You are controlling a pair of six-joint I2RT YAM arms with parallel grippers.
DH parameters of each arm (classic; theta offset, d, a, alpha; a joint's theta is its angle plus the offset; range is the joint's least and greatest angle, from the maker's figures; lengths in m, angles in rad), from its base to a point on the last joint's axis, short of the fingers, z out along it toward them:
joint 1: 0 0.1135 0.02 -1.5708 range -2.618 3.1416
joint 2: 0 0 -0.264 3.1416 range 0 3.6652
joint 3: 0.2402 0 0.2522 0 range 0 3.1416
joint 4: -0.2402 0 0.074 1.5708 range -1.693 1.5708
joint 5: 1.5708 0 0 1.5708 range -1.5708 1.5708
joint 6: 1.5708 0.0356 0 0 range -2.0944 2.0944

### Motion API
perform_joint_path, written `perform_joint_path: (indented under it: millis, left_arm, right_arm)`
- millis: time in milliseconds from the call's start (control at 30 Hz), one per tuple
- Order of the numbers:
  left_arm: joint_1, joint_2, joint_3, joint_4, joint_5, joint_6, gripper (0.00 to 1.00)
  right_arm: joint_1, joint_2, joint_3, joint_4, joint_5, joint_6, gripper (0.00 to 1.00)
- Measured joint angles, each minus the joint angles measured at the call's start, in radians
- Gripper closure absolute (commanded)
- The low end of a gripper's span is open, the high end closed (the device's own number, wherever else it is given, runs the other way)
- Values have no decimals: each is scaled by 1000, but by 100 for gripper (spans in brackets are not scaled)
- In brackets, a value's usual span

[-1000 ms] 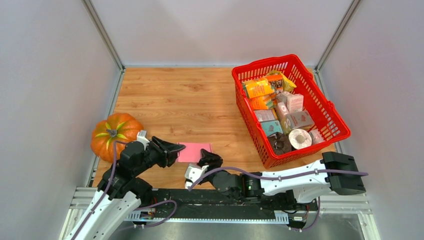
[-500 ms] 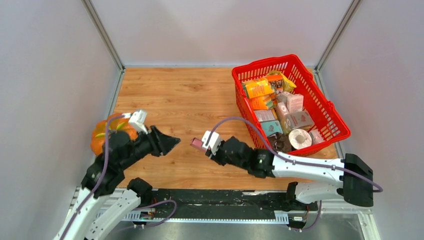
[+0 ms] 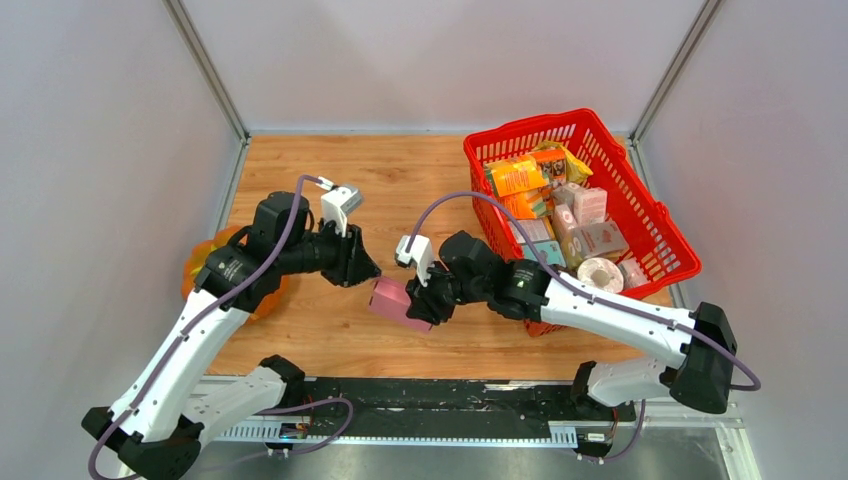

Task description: Fold the paper box

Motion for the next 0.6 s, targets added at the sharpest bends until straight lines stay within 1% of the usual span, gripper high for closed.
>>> perform_joint_path:
  millis: [133, 200, 400, 600]
  left_arm:
    - [-5, 1, 0, -55, 5, 54, 57]
    - [-13, -1, 0, -65, 2, 69, 57]
    - [-34, 15, -35, -51, -17, 91, 63]
    - [-47, 80, -63, -30, -49, 106, 65]
  right_arm:
    - [-17, 20, 32, -48, -11, 7, 76]
    - [-23, 29, 37, -60, -16, 7, 76]
    - [-31, 51, 37, -80, -18, 7, 77]
    - [-35, 58, 37, -86, -24, 6, 77]
